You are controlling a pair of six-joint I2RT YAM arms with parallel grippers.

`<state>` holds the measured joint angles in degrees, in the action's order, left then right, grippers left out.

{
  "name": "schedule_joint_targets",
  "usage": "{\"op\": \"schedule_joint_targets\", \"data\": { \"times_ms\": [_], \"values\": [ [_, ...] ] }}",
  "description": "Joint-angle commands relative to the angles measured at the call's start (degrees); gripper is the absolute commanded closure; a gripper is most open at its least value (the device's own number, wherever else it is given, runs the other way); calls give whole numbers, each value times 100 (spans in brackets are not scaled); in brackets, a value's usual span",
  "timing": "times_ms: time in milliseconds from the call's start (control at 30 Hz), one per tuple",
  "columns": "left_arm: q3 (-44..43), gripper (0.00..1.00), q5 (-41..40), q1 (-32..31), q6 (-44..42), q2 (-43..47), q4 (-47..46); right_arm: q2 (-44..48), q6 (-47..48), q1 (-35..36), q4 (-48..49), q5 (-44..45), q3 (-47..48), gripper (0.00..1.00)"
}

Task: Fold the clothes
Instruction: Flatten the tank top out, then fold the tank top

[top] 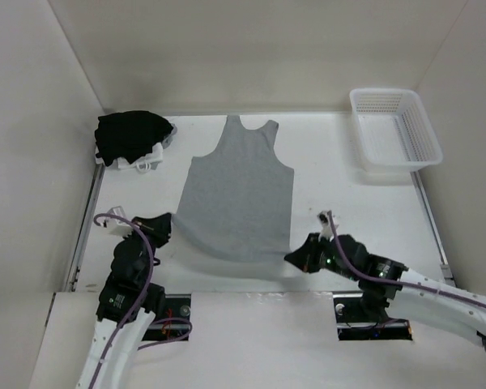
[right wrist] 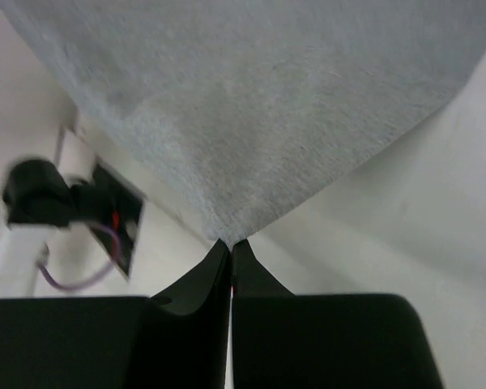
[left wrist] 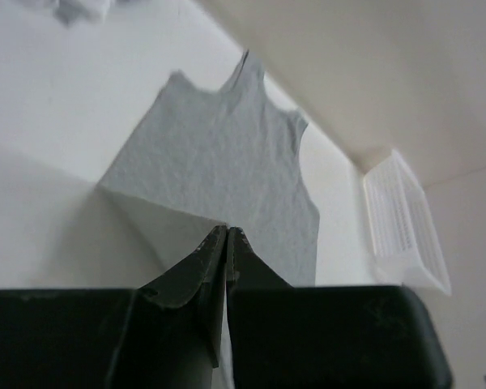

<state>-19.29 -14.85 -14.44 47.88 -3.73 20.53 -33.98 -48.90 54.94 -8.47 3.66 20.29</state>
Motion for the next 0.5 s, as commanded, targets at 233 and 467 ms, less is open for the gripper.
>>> {"op": "schedule_joint_targets", "data": {
  "times_ms": [233,467],
  "values": [
    [-373,100,-843,-1048,987,39,1199,-117,-1991,2341,328,1488,-466,99],
    [-558,100,-1388,-820,452,-1820,-1292,-547,-404,141,205,902,728,100]
  ]
}}
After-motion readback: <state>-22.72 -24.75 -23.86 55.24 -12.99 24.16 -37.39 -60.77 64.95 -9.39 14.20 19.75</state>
